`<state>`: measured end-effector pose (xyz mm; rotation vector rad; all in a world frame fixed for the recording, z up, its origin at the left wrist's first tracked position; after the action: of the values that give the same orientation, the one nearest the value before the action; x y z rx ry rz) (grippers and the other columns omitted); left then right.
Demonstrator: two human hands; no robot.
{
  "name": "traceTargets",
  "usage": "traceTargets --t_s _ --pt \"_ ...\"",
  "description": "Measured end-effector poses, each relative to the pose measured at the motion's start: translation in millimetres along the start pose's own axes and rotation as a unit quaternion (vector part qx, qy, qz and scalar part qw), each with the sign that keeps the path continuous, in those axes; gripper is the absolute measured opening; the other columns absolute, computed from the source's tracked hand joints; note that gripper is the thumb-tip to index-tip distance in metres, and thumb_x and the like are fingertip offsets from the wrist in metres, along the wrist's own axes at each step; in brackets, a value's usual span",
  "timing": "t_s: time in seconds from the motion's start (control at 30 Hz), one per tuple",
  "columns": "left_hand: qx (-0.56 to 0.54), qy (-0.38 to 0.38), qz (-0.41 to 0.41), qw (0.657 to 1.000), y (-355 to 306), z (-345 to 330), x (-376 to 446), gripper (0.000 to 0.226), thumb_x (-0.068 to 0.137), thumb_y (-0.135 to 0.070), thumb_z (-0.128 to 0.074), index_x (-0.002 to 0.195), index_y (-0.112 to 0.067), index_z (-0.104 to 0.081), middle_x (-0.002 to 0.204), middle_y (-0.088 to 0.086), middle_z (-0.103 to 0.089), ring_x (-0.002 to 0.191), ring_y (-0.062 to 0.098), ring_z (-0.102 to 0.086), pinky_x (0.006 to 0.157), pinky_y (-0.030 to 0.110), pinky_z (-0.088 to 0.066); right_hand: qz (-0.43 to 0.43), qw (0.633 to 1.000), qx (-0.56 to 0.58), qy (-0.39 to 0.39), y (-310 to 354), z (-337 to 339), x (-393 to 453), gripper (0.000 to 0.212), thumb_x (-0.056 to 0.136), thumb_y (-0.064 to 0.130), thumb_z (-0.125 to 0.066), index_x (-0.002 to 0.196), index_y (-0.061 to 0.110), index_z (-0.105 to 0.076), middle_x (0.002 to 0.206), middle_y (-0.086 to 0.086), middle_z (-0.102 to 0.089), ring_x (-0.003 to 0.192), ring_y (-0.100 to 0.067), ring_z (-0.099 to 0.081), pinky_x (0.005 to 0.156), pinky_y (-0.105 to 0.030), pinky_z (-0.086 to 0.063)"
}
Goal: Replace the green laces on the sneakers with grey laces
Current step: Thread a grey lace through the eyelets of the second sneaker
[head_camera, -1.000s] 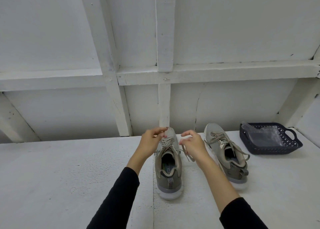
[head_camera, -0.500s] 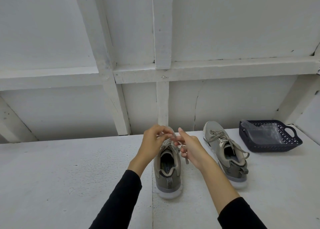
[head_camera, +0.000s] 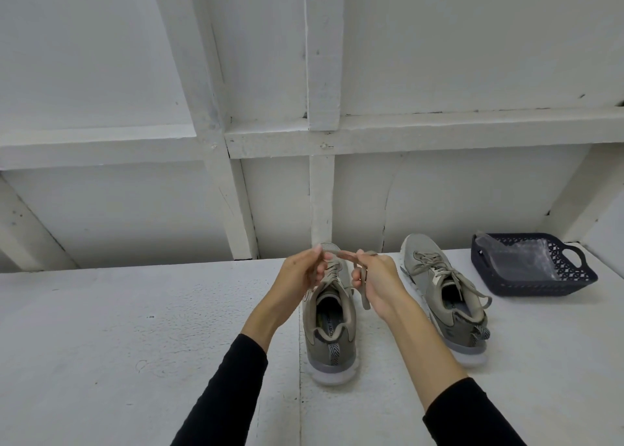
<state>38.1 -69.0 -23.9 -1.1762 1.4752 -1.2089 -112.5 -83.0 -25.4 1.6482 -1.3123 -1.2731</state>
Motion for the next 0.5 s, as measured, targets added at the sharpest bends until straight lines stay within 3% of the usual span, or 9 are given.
traceTargets --t_s 0.07,0.13,0.23,0.37,0.5 --pt "-0.093 0.002 0.025 0.995 1.5 -1.0 1.2 0.032 0.103 -0.021 -0.038 0.093 -0.012 -0.067 0.067 -0.005 -0.053 0.064 0.01 -0.047 0.065 0.021 -0.04 0.009 0.999 0.036 0.01 2.5 -2.9 -0.2 0.016 0.103 0.009 -0.04 0.102 -0.001 -0.053 0.086 -0.008 -0.074 0.048 -0.011 -0.036 0.042 -0.019 -0.036" --pt "-0.171 0.001 0.037 0.985 3.0 0.2 1.4 0.032 0.099 -0.011 -0.036 0.106 -0.01 -0.067 0.073 -0.004 -0.058 0.069 0.011 -0.053 0.074 0.024 -0.043 0.035 0.998 0.047 0.022 4.2 -4.7 0.1 0.02 0.102 0.011 -0.045 0.108 -0.002 -0.059 0.098 -0.011 -0.07 0.052 -0.01 -0.037 0.045 -0.019 -0.039" --pt "-0.227 -0.01 0.047 0.973 7.0 4.1 2.5 0.04 0.096 -0.001 -0.032 0.121 -0.011 -0.062 0.082 -0.004 -0.061 0.072 0.01 -0.057 0.077 0.025 -0.046 0.085 0.994 0.035 0.065 6.1 -6.5 -2.0 0.021 0.1 0.013 -0.048 0.11 0.005 -0.065 0.104 -0.007 -0.067 0.056 -0.009 -0.041 0.05 -0.019 -0.04" --pt "-0.222 -0.048 0.053 0.972 13.7 8.0 3.7 0.039 0.099 0.003 -0.034 0.126 -0.01 -0.059 0.107 0.001 -0.069 0.077 0.01 -0.062 0.077 0.024 -0.052 0.145 0.977 -0.135 0.083 2.6 -4.8 -2.9 0.019 0.099 0.012 -0.052 0.096 0.018 -0.069 0.073 0.015 -0.065 0.058 -0.007 -0.045 0.053 -0.019 -0.04" --pt "-0.291 -0.058 0.056 0.953 20.5 16.3 4.2 0.043 0.096 0.01 -0.038 0.129 -0.01 -0.057 0.097 0.001 -0.07 0.083 0.013 -0.067 0.079 0.025 -0.058 0.201 0.936 -0.281 0.066 -4.9 -2.9 0.1 0.018 0.094 0.011 -0.06 0.092 0.022 -0.074 0.094 0.013 -0.064 0.074 0.006 -0.057 0.071 -0.011 -0.043"
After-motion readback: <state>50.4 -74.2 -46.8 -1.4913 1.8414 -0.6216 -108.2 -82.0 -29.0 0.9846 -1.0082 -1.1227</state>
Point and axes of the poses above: each hand's wrist, its own x-axis towards the middle knuckle, its own z-axis out of the back of the hand, y = z × x, the point moved 2 cm from there along x, towards the middle knuckle
